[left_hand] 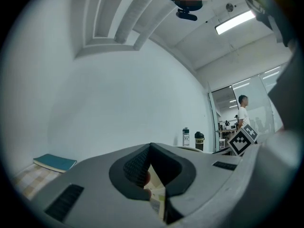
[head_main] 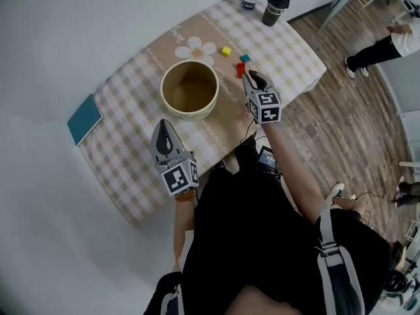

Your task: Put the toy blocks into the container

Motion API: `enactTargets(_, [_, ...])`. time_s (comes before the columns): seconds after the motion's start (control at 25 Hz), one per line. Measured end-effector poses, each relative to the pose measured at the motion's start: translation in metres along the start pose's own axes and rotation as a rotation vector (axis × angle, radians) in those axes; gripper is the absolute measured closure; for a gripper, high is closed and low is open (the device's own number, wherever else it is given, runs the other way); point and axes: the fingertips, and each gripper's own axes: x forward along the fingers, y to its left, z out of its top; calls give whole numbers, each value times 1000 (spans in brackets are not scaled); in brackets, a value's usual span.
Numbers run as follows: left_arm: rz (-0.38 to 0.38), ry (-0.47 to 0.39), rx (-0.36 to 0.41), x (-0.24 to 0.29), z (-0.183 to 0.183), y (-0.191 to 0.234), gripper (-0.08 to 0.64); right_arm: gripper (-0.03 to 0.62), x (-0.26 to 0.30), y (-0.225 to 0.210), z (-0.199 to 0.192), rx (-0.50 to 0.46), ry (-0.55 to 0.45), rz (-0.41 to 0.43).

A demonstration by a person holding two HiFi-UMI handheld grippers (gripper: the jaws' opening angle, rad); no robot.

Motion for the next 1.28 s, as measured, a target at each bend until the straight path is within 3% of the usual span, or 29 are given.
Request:
enactTargets(0.08, [11,2,-10,2,-4,3,561,461,11,-2,-11,35,47,8])
enactTargets(0.28, [25,18,-6,8,-8,8,561,453,36,-14,-34,49,145,-25])
enactTargets(0.36, [33,27,-3,9,-10,10,561,380,46,-17,-46,70,196,-26])
enactTargets(0.56, [45,41,1,11,-13,14,561,380,60,-22,-71,112,288,-40])
enactTargets(1.04, [51,56,7,17,-18,14,561,380,70,-25,-88,167,358,-53])
enactTargets(1.12, [49,54,6,17,-19,13,561,422,69,-26,-91,174,364,-60])
enactTargets(1.28, [51,55,15,18,-17,12,561,429,67,-26,-92,177,370,-65])
